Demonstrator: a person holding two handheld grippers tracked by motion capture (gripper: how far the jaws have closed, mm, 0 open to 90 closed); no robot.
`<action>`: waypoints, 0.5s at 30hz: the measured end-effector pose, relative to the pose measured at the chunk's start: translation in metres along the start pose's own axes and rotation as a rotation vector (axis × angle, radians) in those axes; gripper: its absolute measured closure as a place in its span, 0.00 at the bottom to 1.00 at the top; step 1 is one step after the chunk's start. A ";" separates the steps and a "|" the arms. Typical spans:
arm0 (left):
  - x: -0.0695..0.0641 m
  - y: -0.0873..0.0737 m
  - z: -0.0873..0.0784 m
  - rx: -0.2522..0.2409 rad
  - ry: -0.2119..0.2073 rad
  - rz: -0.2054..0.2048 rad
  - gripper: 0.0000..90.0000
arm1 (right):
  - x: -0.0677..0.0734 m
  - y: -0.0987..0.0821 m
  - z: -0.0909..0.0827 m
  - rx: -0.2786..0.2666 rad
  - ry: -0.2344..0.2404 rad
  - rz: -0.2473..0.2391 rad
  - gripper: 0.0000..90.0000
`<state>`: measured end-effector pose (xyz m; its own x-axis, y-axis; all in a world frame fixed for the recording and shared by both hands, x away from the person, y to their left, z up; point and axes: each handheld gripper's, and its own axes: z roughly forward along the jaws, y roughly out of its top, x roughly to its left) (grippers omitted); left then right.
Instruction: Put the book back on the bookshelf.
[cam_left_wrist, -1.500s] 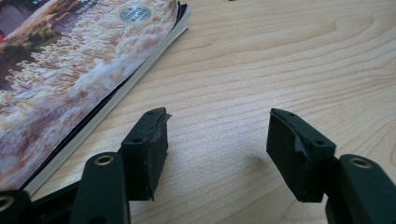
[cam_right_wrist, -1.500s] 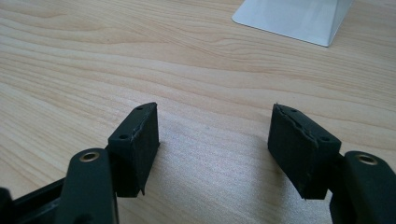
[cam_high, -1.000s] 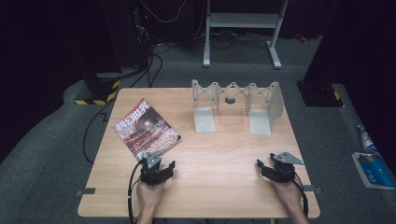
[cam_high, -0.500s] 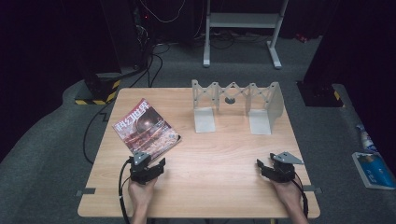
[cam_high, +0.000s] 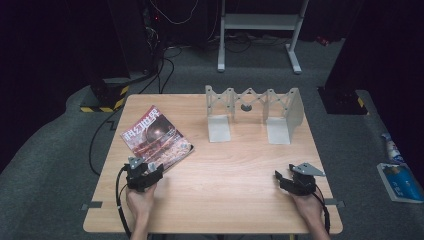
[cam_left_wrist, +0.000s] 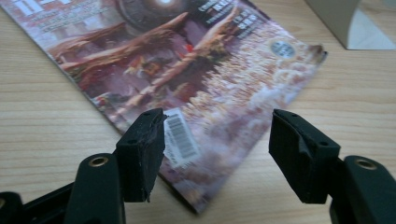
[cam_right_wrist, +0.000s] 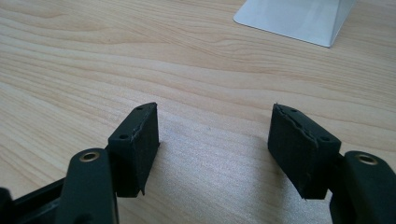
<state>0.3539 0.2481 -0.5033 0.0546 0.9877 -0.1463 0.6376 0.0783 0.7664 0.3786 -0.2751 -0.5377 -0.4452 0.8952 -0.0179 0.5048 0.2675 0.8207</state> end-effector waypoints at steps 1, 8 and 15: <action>0.002 0.002 0.002 0.006 0.009 -0.004 0.40 | 0.000 0.000 0.000 0.000 0.000 0.000 0.37; 0.015 0.013 0.017 0.038 0.080 -0.059 0.38 | 0.000 0.000 0.000 0.000 0.006 -0.007 0.38; 0.029 0.014 0.030 0.040 0.120 -0.120 0.37 | 0.000 0.000 0.001 0.000 0.007 -0.008 0.38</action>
<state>0.3875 0.2740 -0.5161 -0.1143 0.9808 -0.1582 0.6645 0.1939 0.7217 0.3791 -0.2744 -0.5376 -0.4544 0.8906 -0.0201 0.5012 0.2743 0.8207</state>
